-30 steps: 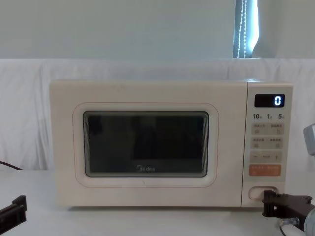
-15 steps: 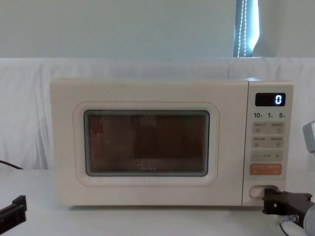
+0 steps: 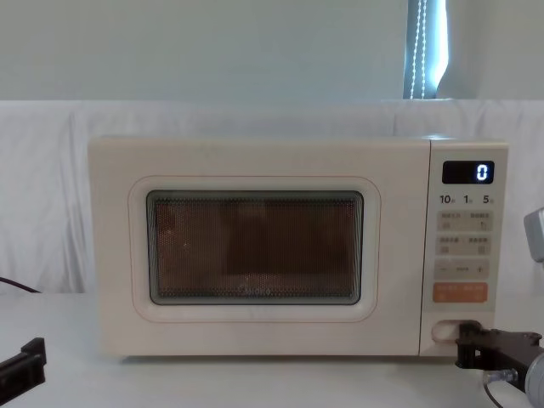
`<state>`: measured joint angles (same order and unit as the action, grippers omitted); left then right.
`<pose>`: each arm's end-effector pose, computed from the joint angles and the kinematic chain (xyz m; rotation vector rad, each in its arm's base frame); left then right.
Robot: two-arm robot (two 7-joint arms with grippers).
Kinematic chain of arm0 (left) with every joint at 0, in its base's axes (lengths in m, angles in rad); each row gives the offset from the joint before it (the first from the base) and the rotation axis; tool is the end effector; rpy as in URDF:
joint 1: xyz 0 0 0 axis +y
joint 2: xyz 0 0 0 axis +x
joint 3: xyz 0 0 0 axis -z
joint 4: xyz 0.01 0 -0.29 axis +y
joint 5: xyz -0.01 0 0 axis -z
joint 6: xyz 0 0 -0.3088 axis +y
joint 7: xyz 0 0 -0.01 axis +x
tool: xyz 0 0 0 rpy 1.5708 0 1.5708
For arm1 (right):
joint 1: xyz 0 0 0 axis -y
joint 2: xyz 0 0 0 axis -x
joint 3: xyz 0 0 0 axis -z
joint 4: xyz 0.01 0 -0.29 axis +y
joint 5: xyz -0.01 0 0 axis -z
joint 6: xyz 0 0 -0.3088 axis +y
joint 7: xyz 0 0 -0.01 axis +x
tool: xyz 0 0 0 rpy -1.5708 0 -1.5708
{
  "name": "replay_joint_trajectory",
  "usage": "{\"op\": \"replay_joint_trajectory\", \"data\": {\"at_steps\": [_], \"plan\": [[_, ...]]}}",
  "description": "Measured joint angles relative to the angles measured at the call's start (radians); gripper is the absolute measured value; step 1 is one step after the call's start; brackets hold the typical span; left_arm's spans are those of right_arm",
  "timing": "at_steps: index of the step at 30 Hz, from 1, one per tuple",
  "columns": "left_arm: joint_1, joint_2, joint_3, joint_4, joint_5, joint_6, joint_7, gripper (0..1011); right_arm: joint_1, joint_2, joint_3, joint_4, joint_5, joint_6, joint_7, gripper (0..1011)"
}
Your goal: Press the button to open the microwave door with one hand; close the microwave door with the other hand.
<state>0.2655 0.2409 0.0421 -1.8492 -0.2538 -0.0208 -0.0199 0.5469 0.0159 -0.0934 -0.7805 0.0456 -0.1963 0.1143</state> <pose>0.2529 0.0375 -0.2853 -0.0381 0.0141 1.4461 0.4659 0.0129 -0.3278 -0.0511 0.0258 -1.3961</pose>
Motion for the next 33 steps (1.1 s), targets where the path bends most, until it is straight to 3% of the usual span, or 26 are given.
{"op": "replay_joint_trajectory", "data": {"at_steps": [33], "plan": [[0.000, 0.000, 0.000, 0.000, 0.000, 0.000, 0.000, 1001, 0.022, -0.009, 0.001, 0.042, -0.016, -0.007, -0.006, 0]]}}
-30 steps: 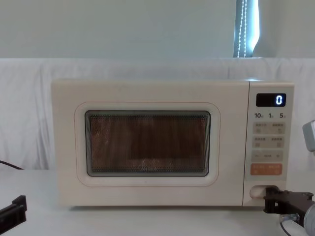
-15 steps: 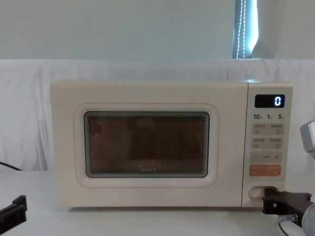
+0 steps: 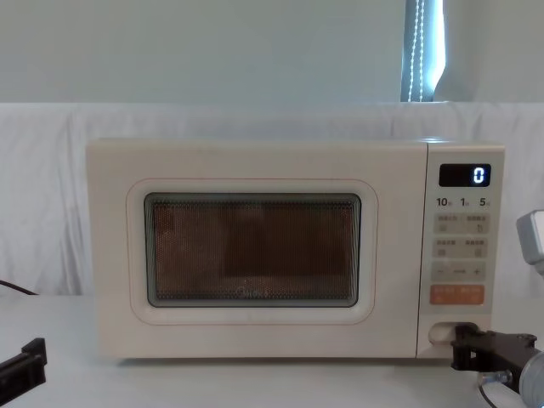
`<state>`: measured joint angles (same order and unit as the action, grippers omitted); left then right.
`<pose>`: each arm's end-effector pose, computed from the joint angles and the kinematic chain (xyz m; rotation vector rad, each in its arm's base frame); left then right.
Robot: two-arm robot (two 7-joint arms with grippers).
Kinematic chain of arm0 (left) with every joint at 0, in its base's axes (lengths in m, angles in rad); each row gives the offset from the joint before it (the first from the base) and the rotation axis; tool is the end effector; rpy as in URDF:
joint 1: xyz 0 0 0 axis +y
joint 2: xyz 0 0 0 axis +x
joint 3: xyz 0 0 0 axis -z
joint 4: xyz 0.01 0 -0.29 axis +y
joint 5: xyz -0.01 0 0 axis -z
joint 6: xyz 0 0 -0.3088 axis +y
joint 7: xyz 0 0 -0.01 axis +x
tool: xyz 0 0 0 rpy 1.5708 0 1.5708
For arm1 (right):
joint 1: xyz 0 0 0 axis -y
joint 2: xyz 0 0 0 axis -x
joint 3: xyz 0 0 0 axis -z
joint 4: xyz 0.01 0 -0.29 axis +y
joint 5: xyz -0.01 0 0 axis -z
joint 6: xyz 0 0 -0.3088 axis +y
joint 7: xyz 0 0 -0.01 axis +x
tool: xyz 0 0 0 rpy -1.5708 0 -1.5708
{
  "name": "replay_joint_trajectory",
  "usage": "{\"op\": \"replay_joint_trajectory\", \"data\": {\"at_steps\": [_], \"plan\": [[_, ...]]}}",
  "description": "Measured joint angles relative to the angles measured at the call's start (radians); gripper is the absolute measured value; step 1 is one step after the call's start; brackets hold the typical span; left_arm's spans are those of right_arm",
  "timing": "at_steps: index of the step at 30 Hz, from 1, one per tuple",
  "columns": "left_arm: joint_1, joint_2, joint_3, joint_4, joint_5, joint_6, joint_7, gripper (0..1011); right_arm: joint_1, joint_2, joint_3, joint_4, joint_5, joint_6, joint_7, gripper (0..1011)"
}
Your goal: Press the button to open the microwave door with one hand; close the microwave door with the other hand.
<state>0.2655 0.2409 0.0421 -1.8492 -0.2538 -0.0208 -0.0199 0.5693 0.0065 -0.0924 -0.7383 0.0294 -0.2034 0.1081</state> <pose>0.2529 0.0375 -0.2853 -0.0381 0.0141 1.4461 0.4696 0.0167 -0.3301 -0.0675 0.0283 -1.3963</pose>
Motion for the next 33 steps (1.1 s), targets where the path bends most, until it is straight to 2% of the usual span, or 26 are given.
{"op": "replay_joint_trajectory", "data": {"at_steps": [23, 27, 33], "plan": [[0.000, 0.000, 0.000, 0.000, 0.000, 0.000, 0.000, 1001, 0.015, -0.006, 0.002, 0.021, -0.002, -0.013, 0.002, 0], [0.000, 0.000, 0.000, 0.000, 0.000, 0.000, 0.000, 1001, 0.000, -0.006, 0.002, -0.003, -0.002, -0.005, 0.002, 0], [0.000, 0.000, 0.000, 0.000, 0.000, 0.000, 0.000, 1001, -0.051, -0.003, -0.001, -0.088, -0.002, 0.034, 0.007, 0]]}}
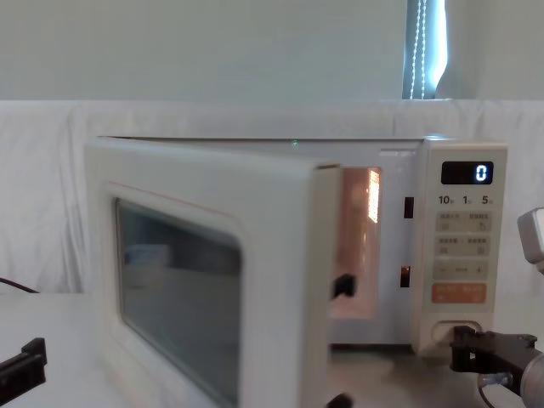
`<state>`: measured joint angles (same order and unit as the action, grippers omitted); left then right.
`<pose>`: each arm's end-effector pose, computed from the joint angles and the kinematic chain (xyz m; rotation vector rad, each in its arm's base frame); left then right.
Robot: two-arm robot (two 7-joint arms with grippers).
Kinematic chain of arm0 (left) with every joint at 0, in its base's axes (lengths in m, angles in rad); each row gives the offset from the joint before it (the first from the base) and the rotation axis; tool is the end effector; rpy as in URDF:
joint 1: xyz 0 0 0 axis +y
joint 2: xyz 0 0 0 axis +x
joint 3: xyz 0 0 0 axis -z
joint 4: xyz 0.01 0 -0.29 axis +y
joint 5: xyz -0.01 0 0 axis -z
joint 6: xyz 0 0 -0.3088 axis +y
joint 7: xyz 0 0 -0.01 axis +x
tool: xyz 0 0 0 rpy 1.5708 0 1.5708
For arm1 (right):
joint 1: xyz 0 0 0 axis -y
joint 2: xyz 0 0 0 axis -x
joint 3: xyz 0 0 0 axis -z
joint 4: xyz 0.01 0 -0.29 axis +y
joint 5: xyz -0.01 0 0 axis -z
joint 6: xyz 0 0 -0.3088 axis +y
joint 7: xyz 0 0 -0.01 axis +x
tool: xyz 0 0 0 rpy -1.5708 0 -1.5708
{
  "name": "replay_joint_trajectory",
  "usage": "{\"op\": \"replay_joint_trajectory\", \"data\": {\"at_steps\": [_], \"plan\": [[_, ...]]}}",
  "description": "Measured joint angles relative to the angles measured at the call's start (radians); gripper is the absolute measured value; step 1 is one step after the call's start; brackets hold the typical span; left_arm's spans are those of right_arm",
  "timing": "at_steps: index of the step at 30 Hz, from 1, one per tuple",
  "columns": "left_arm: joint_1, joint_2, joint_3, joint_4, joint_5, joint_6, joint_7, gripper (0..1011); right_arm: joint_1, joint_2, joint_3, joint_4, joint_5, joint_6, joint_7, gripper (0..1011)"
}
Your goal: Press the button to open the microwave door with one hand; close the microwave door with the other hand.
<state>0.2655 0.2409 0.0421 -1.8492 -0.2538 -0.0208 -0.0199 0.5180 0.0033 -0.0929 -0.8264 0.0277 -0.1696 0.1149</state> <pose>0.2529 0.0375 -0.2853 -0.0381 0.0141 1.4461 0.4601 0.0204 -0.3272 -0.0611 0.0295 -1.3832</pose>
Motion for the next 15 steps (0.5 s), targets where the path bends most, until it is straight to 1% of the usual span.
{"op": "replay_joint_trajectory", "data": {"at_steps": [2, 4, 5, 6, 10, 11, 13, 14, 15], "plan": [[0.000, 0.000, 0.000, 0.000, 0.000, 0.000, 0.000, 1001, -0.015, 0.001, -0.002, -0.025, 0.000, 0.012, 0.003, 0], [0.000, 0.000, 0.000, 0.000, 0.000, 0.000, 0.000, 1001, -0.046, 0.003, -0.005, -0.078, 0.001, 0.034, 0.004, 0], [0.000, 0.000, 0.000, 0.000, 0.000, 0.000, 0.000, 1001, -0.046, 0.003, -0.005, -0.078, 0.001, 0.034, 0.004, 0], [0.000, 0.000, 0.000, 0.000, 0.000, 0.000, 0.000, 1001, -0.064, 0.004, -0.007, -0.109, 0.002, 0.050, 0.003, 0], [0.000, 0.000, 0.000, 0.000, 0.000, 0.000, 0.000, 1001, -0.108, 0.005, -0.009, -0.184, 0.004, 0.083, -0.003, 0], [0.000, 0.000, 0.000, 0.000, 0.000, 0.000, 0.000, 1001, -0.130, 0.006, -0.011, -0.220, 0.005, 0.096, -0.006, 0], [0.000, 0.000, 0.000, 0.000, 0.000, 0.000, 0.000, 1001, -0.148, 0.006, -0.011, -0.251, 0.006, 0.107, -0.008, 0], [0.000, 0.000, 0.000, 0.000, 0.000, 0.000, 0.000, 1001, -0.171, 0.007, -0.012, -0.287, 0.008, 0.117, -0.010, 0], [0.000, 0.000, 0.000, 0.000, 0.000, 0.000, 0.000, 1001, -0.181, 0.007, -0.013, -0.306, 0.009, 0.122, -0.011, 0]]}}
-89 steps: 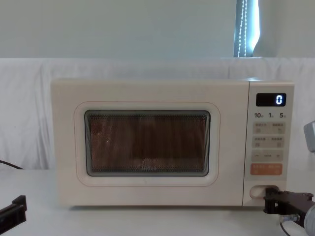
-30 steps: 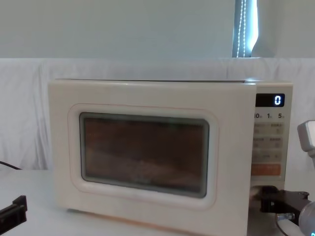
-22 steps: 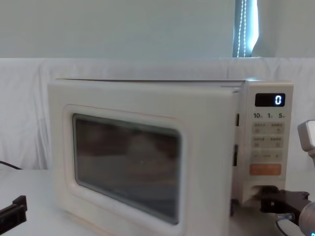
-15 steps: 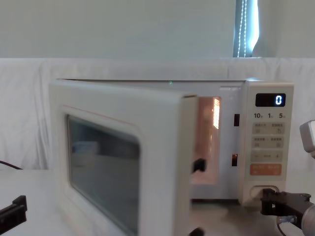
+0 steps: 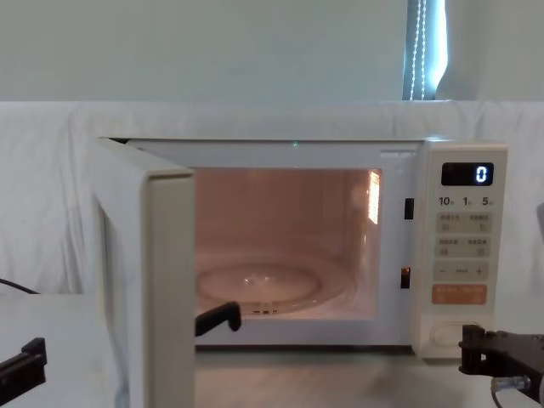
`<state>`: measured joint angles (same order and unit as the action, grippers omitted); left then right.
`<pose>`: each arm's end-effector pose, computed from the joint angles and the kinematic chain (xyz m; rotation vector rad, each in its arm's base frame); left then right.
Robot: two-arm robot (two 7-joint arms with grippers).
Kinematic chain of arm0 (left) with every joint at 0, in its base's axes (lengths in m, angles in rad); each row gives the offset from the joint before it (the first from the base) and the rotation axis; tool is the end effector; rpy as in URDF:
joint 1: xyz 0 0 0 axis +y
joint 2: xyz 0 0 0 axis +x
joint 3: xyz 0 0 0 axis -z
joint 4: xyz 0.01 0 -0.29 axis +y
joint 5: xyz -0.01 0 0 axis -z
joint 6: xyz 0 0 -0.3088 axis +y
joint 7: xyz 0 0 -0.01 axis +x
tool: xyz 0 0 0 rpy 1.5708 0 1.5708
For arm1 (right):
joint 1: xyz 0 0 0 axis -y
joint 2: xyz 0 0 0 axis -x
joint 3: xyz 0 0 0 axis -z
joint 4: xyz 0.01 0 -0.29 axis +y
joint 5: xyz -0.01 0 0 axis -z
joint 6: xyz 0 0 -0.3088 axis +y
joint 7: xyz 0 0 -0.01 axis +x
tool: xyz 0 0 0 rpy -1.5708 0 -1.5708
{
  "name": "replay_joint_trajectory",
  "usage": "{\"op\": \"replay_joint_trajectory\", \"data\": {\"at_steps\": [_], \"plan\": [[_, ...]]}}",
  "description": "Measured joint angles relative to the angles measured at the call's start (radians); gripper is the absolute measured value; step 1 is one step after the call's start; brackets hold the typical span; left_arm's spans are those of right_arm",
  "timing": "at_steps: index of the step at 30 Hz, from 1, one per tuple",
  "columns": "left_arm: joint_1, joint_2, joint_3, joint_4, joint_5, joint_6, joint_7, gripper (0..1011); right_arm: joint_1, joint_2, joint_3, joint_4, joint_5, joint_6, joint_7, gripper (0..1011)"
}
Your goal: Press the button to open the microwave door with one hand; close the microwave door with the other hand.
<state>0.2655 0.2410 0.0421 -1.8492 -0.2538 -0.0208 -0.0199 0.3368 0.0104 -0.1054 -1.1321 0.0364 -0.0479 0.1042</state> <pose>0.2530 0.0376 -0.2852 -0.0380 0.0140 1.4460 0.4200 0.0265 -0.3131 -0.0495 0.0373 -1.3741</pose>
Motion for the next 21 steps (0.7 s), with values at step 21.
{"op": "replay_joint_trajectory", "data": {"at_steps": [21], "plan": [[0.000, 0.000, 0.000, 0.000, 0.000, 0.000, 0.000, 1001, -0.247, 0.008, -0.023, -0.310, -0.022, -0.035, -0.038, 0]]}}
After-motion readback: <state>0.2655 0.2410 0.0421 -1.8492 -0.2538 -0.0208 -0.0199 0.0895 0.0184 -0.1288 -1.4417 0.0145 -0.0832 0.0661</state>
